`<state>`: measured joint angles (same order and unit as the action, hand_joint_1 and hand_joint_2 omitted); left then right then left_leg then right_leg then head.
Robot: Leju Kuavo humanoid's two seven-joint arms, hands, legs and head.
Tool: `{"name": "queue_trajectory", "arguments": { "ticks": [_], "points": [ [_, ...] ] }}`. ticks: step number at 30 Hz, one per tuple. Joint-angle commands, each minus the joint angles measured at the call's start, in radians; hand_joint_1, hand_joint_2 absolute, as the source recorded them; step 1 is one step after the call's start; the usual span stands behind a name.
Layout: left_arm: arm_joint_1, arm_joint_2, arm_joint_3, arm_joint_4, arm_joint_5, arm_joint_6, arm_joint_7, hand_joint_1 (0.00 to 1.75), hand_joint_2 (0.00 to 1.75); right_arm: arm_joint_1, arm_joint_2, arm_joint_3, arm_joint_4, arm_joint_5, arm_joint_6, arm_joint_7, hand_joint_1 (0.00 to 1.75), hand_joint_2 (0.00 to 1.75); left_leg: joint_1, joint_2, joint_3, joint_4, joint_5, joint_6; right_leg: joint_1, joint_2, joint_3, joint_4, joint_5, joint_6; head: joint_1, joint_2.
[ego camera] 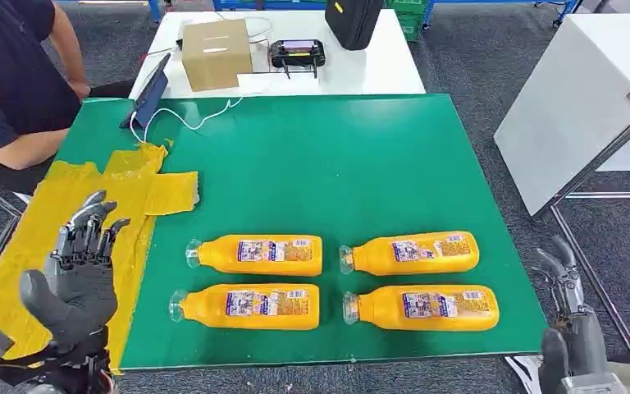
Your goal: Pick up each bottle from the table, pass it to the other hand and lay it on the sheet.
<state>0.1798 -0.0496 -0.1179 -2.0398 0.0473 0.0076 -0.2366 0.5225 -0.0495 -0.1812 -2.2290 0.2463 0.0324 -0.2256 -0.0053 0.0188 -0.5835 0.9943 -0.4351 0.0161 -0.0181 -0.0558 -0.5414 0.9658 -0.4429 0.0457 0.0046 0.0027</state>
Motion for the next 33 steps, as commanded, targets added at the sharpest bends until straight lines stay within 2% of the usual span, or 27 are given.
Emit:
{"name": "queue_trajectory", "arguments": {
  "ticks": [1, 3, 4, 8, 15, 19, 25, 26, 27, 33],
  "points": [
    [-0.029, 0.047, 0.072, 0.079, 0.031, -0.062, 0.032, 0.0, 0.0, -0.015, -0.222, 0.209, 0.1, 0.24, -0.017, 0.161, 0.0, 1.75, 0.001, 0.001, 0.003, -0.001, 0.0, -0.001, 0.001, 0.005, 0.003, -0.002, 0.001, -0.002, 0.0, 0.0],
    [-0.03, 0.036, 0.078, 0.083, 0.027, -0.084, 0.04, 0.0, 0.0, -0.022, -0.287, 0.263, 0.121, 0.356, -0.048, 0.23, 0.0, 1.75, 0.001, 0.002, 0.003, -0.001, 0.0, -0.001, 0.001, 0.006, 0.003, -0.002, 0.001, -0.002, 0.0, 0.0],
    [-0.037, 0.033, 0.074, 0.09, 0.024, -0.095, 0.049, 0.0, 0.0, -0.031, -0.349, 0.295, 0.145, 0.384, -0.036, 0.288, 0.0, 1.75, 0.001, 0.002, 0.003, -0.001, 0.0, -0.001, 0.001, 0.006, 0.003, -0.002, 0.001, -0.002, 0.0, 0.0],
    [-0.052, 0.027, 0.071, 0.102, 0.023, -0.116, 0.064, 0.0, 0.0, -0.097, -0.414, 0.349, 0.199, 0.443, -0.048, 0.354, 0.0, 1.75, 0.001, 0.002, 0.003, -0.001, 0.0, -0.001, 0.001, 0.005, 0.003, -0.002, 0.001, -0.001, 0.0, 0.0],
    [-0.079, 0.024, 0.063, 0.121, 0.031, -0.141, 0.085, 0.0, 0.0, -0.252, -0.412, 0.418, 0.27, 0.515, 0.054, 0.414, 0.0, 1.75, 0.002, 0.002, 0.004, -0.002, 0.0, -0.002, 0.001, 0.007, 0.004, -0.002, 0.002, -0.002, 0.0, 0.0],
    [-0.093, 0.024, 0.058, 0.129, 0.034, -0.145, 0.092, 0.0, 0.0, -0.293, -0.418, 0.434, 0.306, 0.518, 0.089, 0.42, 0.0, 1.75, 0.002, 0.001, 0.004, -0.001, 0.0, -0.001, 0.002, 0.006, 0.003, -0.002, 0.001, -0.002, 0.0, 0.0],
    [-0.135, 0.031, 0.034, 0.145, 0.046, -0.161, 0.113, 0.0, 0.0, -0.429, -0.402, 0.469, 0.426, 0.527, 0.179, 0.44, 0.0, 1.75, 0.002, 0.002, 0.003, -0.001, 0.001, -0.001, 0.002, 0.006, 0.003, -0.002, 0.002, -0.001, 0.0, 0.0],
    [-0.123, -0.013, 0.036, 0.129, 0.05, -0.165, 0.133, 0.0, 0.0, -0.438, -0.403, 0.466, 0.445, 0.526, 0.186, 0.44, 0.0, 1.75, 0.001, 0.002, 0.003, -0.001, 0.001, -0.001, 0.001, 0.005, 0.003, -0.002, 0.002, -0.001, 0.0, 0.0],
    [-0.12, -0.022, 0.015, 0.118, 0.035, -0.164, 0.141, 0.0, 0.0, -0.449, -0.409, 0.47, 0.471, 0.522, 0.199, 0.437, 0.0, 1.75, 0.002, 0.002, 0.004, -0.001, 0.001, -0.001, 0.001, 0.007, 0.004, -0.002, 0.002, -0.002, 0.0, 0.0],
    [-0.131, -0.017, -0.002, 0.118, 0.031, -0.143, 0.148, 0.0, 0.0, -0.41, -0.429, 0.481, 0.521, 0.521, 0.209, 0.421, 0.0, 1.75, 0.002, -0.002, 0.004, 0.0, 0.001, -0.001, 0.001, 0.003, 0.005, -0.002, 0.001, -0.001, 0.0, 0.0]
  ]
}}
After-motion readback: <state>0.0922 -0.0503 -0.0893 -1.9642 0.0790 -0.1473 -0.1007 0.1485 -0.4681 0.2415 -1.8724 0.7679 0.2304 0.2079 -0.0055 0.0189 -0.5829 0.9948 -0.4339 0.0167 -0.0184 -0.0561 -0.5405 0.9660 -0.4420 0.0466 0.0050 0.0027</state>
